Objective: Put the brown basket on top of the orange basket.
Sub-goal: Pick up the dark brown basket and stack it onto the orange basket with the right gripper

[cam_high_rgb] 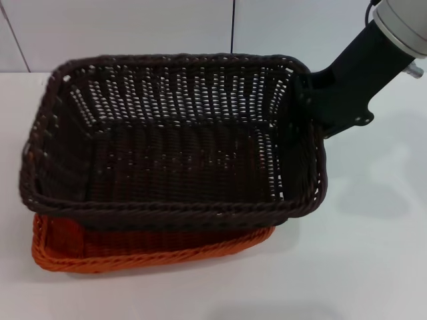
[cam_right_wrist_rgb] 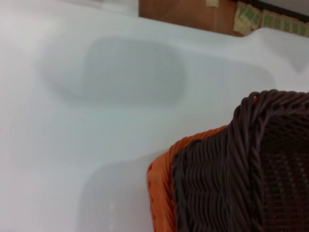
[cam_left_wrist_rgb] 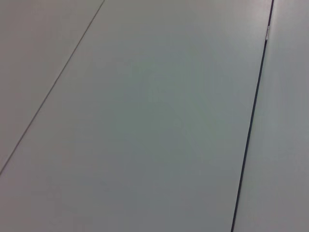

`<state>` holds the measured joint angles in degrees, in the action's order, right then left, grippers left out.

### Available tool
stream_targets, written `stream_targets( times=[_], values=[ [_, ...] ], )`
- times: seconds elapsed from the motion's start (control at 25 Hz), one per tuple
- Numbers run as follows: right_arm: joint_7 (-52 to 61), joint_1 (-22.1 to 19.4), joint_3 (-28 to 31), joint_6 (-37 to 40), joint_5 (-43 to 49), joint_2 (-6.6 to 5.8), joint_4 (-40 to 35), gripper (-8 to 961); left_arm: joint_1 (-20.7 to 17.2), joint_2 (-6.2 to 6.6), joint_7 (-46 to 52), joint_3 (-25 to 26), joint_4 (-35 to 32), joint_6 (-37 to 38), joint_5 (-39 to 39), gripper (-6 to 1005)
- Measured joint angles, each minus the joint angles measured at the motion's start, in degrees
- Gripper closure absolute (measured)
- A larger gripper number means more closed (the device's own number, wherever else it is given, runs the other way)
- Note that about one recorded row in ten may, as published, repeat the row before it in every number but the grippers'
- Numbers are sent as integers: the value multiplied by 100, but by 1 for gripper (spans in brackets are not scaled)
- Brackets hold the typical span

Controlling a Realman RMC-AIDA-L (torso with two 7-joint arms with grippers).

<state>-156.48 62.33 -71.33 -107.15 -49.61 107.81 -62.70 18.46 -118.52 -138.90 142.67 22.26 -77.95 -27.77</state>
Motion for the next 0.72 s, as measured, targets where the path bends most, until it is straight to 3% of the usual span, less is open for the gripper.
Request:
stream_targets(
  times=[0.44,0.6,0.72],
  values=[
    [-232,354,299,163,524,69,420,829,65,-10,-6,25,-259,-449,140,415],
    [-287,277,341,196,590,95,307,829,65,-12,-23,25,-326,-523,213,415],
    [-290,146,385,231,734,200,110,828,65,-13,-45,24,-340,-538,212,415]
  ],
)
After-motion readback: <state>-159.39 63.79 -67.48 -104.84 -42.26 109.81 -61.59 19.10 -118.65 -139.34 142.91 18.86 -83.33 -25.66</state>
